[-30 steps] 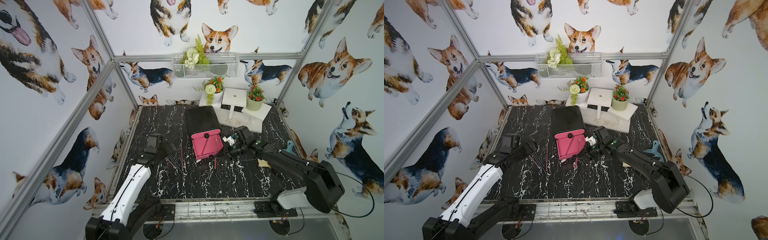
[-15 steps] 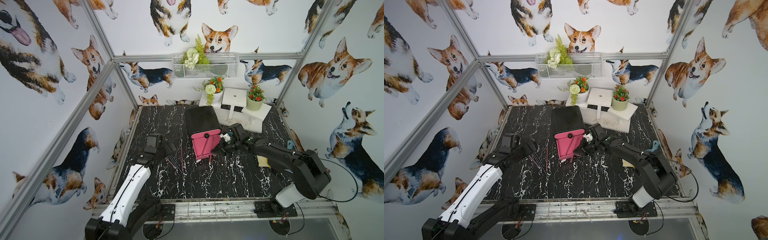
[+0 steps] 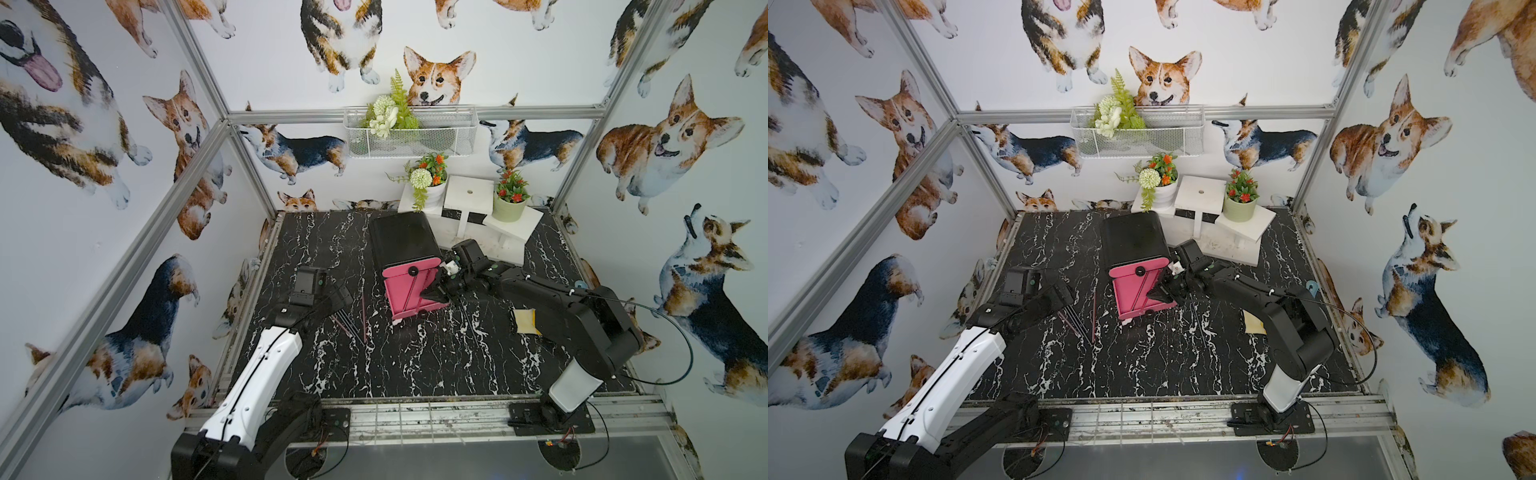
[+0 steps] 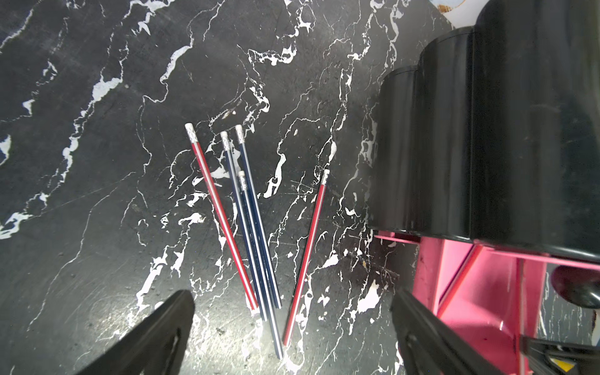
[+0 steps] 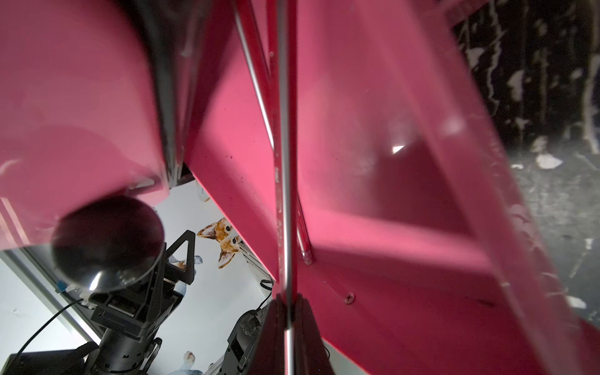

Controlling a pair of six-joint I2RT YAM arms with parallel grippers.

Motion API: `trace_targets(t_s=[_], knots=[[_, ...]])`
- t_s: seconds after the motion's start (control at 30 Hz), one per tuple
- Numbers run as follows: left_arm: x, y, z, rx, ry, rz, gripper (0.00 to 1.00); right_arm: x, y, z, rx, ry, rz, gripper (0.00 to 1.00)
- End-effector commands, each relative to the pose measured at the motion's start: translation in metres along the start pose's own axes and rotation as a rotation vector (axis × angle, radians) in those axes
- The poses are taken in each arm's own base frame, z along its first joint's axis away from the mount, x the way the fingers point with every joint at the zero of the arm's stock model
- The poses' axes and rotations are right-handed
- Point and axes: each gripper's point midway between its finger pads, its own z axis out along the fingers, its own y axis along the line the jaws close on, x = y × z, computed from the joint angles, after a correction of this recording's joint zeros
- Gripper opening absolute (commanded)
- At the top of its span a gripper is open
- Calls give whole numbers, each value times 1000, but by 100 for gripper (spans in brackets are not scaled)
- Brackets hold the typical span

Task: Please place the pencils in the drawer according to their color
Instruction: Place the pencil in the drawer.

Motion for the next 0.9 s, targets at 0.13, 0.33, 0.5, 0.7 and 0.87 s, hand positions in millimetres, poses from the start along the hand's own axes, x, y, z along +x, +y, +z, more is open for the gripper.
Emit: trace_targets(t_s=[0.13,0.33,0.5,0.7,0.87], knots=[[-2,3,-2,-24,-3,22,100,-9,18,2,-13,-40,-64,25],[-3,4,-3,-30,0,24,100,-4,20,-5,-28,-49,-77,31],[-1,6,-4,-41,4,19,100,-1,22,-10,-39,-49,-88,31],[8,13,-3,-62,37,2,100,4,22,-22,-3,-85,-156,24],[20,19,-1,-85,83,-21,100,9,23,-37,46,-131,-244,26]])
